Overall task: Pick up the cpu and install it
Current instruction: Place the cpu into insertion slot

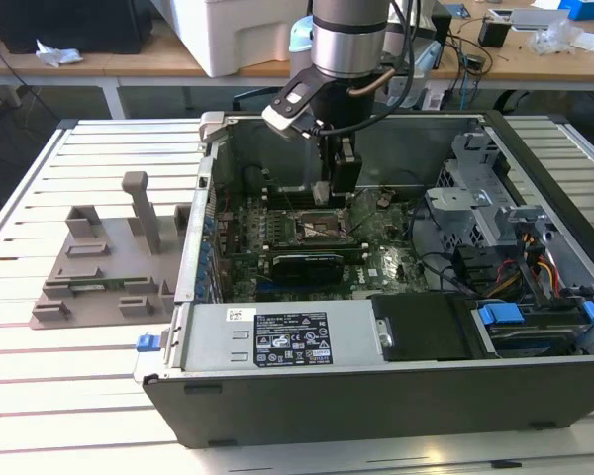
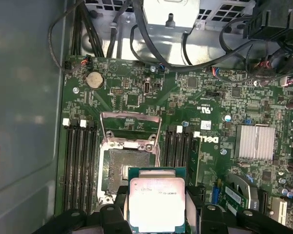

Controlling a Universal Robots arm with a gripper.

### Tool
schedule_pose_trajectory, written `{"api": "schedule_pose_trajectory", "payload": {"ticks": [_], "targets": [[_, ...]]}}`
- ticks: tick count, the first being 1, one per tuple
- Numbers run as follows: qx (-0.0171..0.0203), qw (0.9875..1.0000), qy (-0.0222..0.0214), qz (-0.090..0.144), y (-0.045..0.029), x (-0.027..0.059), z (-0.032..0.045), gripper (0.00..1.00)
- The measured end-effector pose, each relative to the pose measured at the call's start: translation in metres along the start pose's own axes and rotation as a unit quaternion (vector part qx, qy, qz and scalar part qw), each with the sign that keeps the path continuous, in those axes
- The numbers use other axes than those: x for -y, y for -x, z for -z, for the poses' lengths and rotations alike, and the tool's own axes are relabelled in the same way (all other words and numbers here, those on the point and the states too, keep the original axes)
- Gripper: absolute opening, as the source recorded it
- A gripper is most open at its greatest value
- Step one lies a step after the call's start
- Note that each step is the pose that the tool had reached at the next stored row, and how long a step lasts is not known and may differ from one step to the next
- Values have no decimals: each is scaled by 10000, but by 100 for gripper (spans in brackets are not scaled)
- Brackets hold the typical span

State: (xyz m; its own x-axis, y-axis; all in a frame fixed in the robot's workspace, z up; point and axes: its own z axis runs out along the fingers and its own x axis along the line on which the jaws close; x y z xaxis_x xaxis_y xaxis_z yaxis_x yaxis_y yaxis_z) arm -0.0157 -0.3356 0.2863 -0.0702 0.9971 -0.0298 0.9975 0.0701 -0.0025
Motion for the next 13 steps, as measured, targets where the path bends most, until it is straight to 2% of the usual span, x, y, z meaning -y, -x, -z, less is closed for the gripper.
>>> {"api": "schedule_pose_trajectory", "payload": {"ticks": [13], "targets": [[0,10000,0,0,-10,11,-106,54]]}}
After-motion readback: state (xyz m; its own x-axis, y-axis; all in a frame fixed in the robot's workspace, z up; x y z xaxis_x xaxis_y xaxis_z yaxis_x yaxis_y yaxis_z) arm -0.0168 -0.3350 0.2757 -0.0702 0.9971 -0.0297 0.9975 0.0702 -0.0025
